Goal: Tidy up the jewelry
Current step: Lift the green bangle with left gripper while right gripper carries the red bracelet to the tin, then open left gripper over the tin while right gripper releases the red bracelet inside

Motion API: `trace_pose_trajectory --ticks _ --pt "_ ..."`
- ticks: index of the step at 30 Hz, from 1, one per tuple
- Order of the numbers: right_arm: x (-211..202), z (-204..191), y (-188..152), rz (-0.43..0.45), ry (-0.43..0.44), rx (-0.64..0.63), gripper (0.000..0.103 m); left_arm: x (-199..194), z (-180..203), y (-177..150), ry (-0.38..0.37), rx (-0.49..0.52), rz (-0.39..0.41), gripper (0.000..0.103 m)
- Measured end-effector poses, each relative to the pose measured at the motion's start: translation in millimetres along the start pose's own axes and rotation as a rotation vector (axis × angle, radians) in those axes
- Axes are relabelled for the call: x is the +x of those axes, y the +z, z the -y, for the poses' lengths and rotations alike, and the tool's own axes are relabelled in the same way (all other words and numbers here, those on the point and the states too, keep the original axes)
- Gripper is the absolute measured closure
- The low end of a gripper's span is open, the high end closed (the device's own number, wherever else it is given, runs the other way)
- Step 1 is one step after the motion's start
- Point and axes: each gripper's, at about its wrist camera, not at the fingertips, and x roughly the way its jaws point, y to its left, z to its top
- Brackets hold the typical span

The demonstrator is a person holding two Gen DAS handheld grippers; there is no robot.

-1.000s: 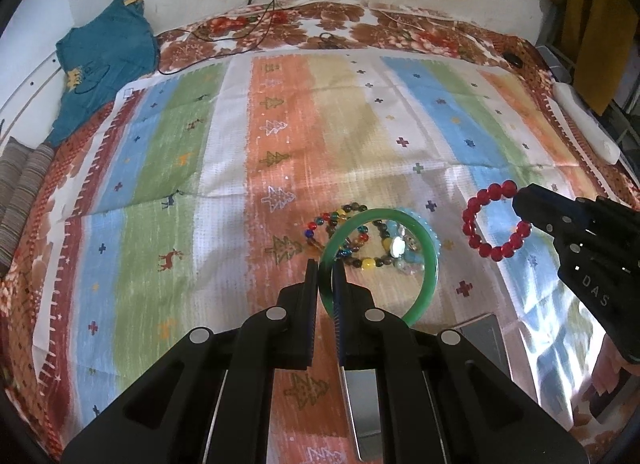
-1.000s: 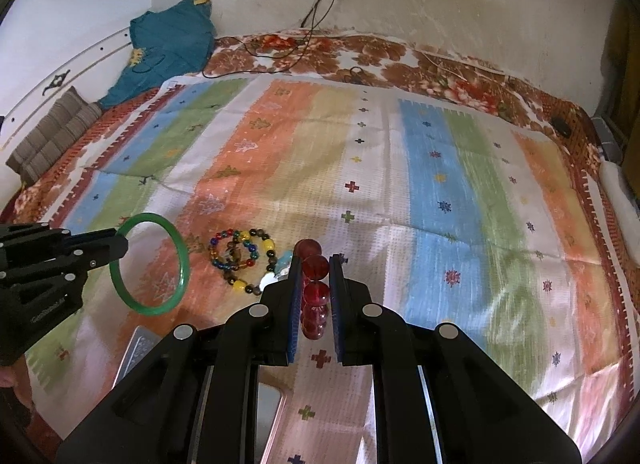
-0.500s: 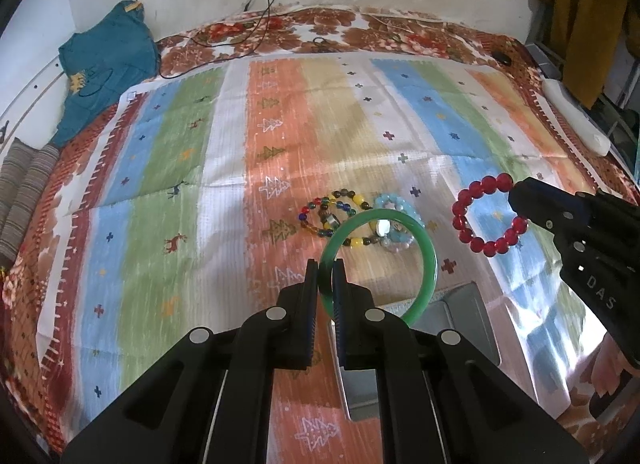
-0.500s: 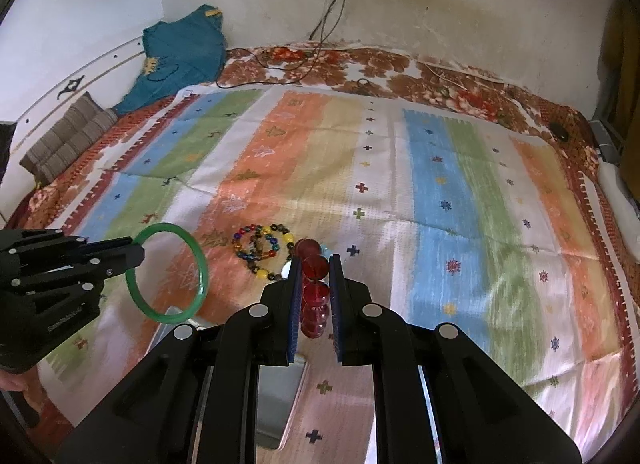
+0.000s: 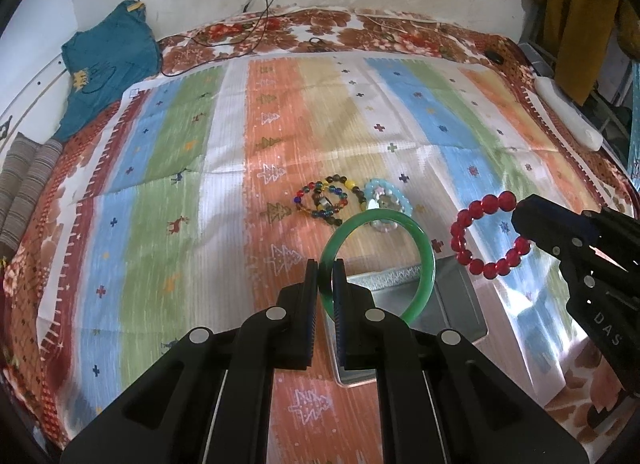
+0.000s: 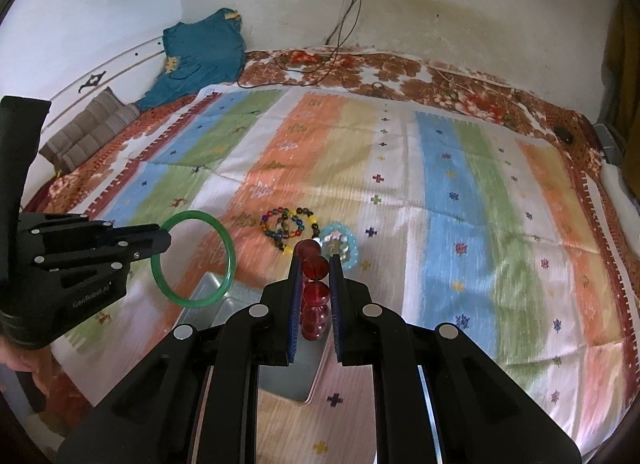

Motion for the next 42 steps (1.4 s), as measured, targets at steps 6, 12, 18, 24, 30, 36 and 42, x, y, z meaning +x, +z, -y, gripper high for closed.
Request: trace_pose_trajectory --ticks 6,12,18,24,30,36,42 --pt "-2 -4 -9 -0.018 0.017 -0.015 0.089 -5 4 -7 0.005 0.011 0.003 0.095" --pt "2 -4 -14 -0.046 -0.006 -0.029 0.089 1 6 -10 0.016 0.015 -0.031 0.081" --pt "8 5 -15 -0.060 -0.033 -0.010 0.080 0 -7 -8 0.029 -0.026 -0.027 0.070" --pt "13 10 -13 -0.070 -0.044 0.007 0.066 4 -13 -7 0.032 -0.050 -0.037 0.056" --pt "19 17 -12 -0.079 -0.050 0.032 0.054 8 -21 -7 0.031 -0.077 -0.040 0.042" --pt "24 22 -8 -0.083 -0.045 0.053 0.048 8 -29 -5 0.028 -0.112 -0.035 0.030" --pt "28 22 -5 -0.085 -0.038 0.053 0.039 14 -34 -2 0.026 -0.136 -0.046 0.023"
